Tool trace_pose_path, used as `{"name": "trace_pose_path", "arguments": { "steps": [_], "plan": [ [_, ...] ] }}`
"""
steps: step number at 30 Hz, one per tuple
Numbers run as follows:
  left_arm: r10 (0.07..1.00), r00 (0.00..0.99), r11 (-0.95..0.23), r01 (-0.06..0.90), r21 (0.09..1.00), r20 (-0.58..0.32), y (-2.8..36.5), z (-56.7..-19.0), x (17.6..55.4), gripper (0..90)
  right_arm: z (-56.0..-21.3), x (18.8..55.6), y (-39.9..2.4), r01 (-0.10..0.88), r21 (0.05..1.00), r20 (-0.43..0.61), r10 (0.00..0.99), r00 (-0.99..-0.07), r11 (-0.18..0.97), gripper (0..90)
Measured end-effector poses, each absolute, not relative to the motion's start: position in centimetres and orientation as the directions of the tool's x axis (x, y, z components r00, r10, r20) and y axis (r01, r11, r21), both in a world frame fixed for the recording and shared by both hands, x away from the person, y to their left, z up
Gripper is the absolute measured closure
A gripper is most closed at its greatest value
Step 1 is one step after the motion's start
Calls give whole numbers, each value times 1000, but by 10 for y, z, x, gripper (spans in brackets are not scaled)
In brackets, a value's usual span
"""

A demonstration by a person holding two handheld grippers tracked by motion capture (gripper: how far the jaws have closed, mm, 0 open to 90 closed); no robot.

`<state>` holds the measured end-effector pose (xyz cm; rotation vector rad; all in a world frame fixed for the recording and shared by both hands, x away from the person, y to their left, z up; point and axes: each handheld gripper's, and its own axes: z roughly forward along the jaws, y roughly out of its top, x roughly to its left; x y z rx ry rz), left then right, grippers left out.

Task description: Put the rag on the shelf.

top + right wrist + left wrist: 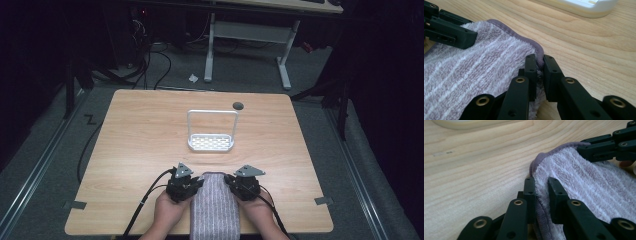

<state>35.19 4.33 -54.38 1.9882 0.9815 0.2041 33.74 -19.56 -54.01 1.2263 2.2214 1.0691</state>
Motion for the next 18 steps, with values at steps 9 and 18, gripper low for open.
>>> {"name": "trace_pose_path", "arguments": {
  "steps": [9, 18],
  "plan": [
    [711, 685, -224, 432, 874, -157, 48, -534, 331, 780, -523, 314, -200, 395, 881, -30, 864, -503, 261, 836],
    [741, 670, -169, 249, 954, -43, 47, -514, 307, 781, -507, 297, -197, 238, 942, -98, 872, -479, 236, 835]
  ]
}}
